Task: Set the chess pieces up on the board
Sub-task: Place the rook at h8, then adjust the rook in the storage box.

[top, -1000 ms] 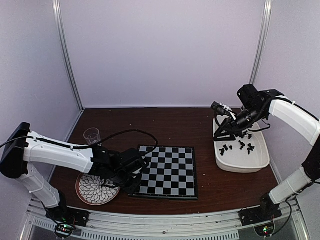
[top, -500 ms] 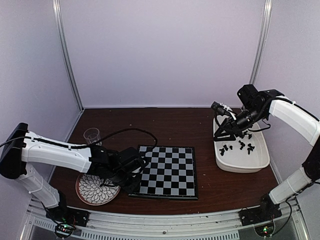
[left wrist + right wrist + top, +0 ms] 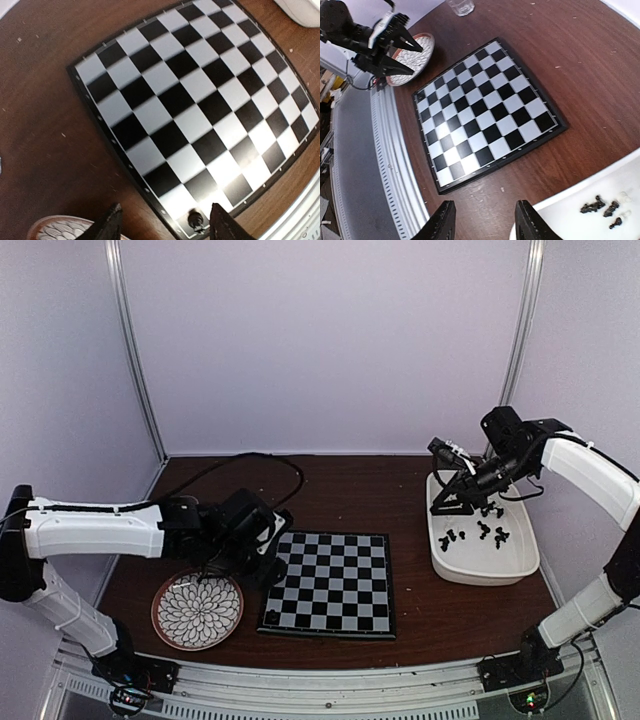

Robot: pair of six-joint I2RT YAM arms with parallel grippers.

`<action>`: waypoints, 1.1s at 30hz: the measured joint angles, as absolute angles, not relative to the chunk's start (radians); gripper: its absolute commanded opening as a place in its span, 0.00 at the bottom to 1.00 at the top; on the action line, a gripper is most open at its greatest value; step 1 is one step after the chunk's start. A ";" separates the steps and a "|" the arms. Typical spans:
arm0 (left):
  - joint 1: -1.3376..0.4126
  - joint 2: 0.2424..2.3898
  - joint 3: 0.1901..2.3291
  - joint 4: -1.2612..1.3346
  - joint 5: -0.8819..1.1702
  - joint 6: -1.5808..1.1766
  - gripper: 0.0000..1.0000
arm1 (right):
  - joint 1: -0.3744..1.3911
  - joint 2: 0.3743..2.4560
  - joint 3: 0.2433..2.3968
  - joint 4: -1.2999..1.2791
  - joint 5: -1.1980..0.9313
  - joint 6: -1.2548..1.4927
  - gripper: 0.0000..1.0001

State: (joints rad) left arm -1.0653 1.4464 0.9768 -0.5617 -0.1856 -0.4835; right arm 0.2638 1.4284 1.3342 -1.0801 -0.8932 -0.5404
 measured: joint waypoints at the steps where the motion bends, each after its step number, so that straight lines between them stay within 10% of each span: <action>1: -1.034 1.446 1.012 -0.570 -0.189 -0.460 0.69 | 0.246 1.428 1.334 -1.069 -0.885 -0.525 0.44; 7: -0.890 1.466 1.231 -0.603 -0.215 -0.351 0.77 | 0.065 1.395 1.308 -0.919 -0.803 -0.388 0.51; 14: -0.798 1.531 1.421 -0.649 -0.270 -0.271 0.97 | -0.121 1.294 1.263 -0.786 -0.664 -0.249 0.99; 33: -0.693 1.563 1.448 -0.687 -0.289 -0.216 0.88 | -0.163 1.265 1.260 -0.734 -0.450 -0.182 0.94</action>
State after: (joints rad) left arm -0.6926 1.5627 1.4475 -0.6872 -0.2886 -0.2157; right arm -0.1635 1.2652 1.2602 -0.7338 -0.4496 -0.1818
